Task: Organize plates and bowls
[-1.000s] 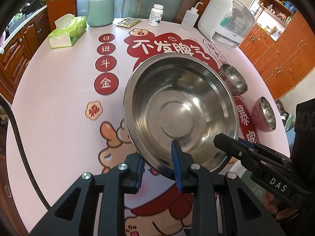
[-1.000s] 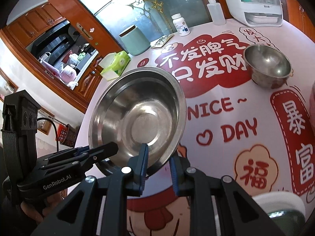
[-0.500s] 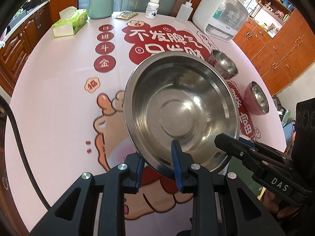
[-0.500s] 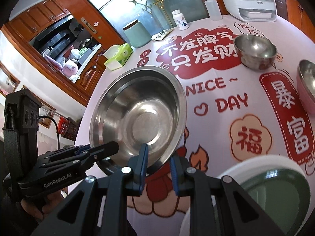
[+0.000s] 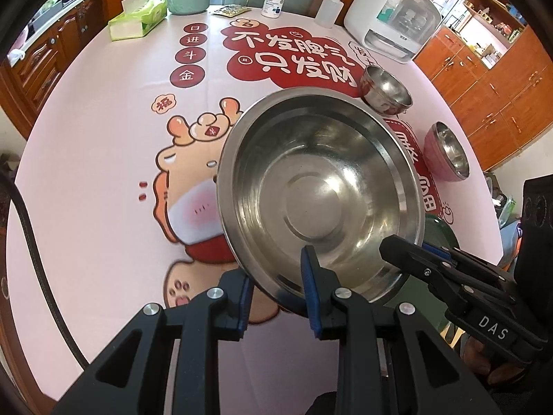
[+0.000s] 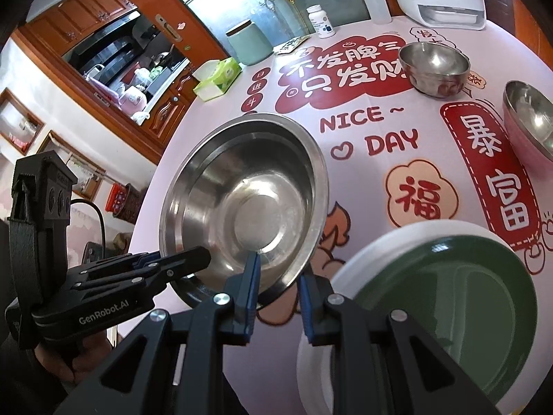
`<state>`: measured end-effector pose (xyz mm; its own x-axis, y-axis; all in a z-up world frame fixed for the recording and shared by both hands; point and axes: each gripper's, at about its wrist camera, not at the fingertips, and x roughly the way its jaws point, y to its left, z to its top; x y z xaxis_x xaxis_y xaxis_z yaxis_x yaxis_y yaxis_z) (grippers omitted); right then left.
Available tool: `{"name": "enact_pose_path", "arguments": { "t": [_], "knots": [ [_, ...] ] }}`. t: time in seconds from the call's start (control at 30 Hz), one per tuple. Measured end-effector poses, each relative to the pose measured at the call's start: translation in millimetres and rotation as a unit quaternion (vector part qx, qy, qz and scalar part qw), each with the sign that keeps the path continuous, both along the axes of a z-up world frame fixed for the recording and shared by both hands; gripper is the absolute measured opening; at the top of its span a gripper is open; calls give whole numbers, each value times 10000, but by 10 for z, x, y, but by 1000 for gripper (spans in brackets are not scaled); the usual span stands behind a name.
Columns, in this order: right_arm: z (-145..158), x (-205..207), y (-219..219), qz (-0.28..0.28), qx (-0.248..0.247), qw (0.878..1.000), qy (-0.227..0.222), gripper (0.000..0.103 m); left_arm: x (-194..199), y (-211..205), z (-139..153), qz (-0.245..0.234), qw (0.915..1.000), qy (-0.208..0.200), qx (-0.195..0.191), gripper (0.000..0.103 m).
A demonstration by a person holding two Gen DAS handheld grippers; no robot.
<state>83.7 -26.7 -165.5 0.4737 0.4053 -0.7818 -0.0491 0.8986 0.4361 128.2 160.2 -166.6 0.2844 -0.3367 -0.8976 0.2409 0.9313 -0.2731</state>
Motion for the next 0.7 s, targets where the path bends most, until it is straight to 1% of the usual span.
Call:
{"name": "enact_pose_path", "arguments": {
  "t": [0.3,0.7],
  "knots": [
    [-55,-221,-58,352,98,9992,163,21,-344,-45,-12,303,9994,115,92,24],
    [-185,-426,72,950,31,9944,455,21,-733,60,-153,748,9962,386,204,25]
  ]
}}
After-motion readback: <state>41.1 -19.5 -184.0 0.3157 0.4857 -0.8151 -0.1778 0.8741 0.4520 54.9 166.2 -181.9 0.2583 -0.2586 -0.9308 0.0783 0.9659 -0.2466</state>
